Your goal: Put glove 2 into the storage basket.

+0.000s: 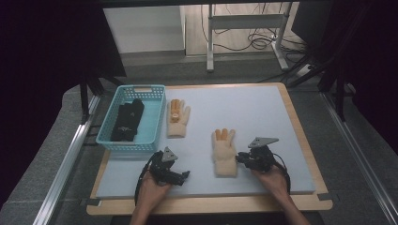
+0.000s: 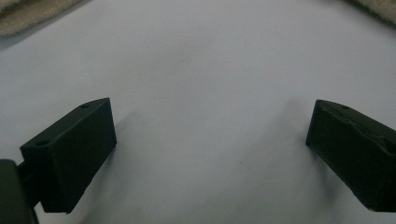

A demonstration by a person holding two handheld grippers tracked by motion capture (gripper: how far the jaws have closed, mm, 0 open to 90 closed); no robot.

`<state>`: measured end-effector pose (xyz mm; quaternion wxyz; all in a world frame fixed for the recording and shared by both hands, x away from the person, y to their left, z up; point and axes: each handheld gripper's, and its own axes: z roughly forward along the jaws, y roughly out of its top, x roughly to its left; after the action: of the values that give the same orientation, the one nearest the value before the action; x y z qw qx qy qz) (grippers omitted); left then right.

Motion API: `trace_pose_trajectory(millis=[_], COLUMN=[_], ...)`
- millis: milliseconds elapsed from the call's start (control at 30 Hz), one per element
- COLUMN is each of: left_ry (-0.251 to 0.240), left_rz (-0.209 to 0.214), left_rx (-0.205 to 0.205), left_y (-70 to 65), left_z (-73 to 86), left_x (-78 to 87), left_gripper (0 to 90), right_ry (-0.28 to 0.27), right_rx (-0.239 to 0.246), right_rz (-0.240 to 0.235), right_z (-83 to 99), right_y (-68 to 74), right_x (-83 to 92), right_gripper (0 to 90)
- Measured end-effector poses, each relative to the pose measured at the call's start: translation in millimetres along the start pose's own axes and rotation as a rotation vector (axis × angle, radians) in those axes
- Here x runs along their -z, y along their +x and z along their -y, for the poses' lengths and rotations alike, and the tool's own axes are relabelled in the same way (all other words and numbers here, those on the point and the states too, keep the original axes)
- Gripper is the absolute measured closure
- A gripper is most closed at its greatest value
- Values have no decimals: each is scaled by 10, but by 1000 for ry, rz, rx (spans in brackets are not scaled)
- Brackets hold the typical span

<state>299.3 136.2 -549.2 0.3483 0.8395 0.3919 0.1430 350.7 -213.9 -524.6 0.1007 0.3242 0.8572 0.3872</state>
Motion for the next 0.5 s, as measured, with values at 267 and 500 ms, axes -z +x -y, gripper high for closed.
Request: trace_pose_trajectory(millis=[267, 500], left_ry=[0, 0], left_rz=[0, 0], left_rx=[0, 1], left_y=[0, -1], left_z=[0, 0], left_x=[0, 1], left_gripper=[21, 21], right_ry=[-4, -47], right_rx=[53, -30], right_rz=[14, 28], right_z=[-71, -405], right_y=[123, -250], right_x=[-2, -170], right_gripper=[745, 700])
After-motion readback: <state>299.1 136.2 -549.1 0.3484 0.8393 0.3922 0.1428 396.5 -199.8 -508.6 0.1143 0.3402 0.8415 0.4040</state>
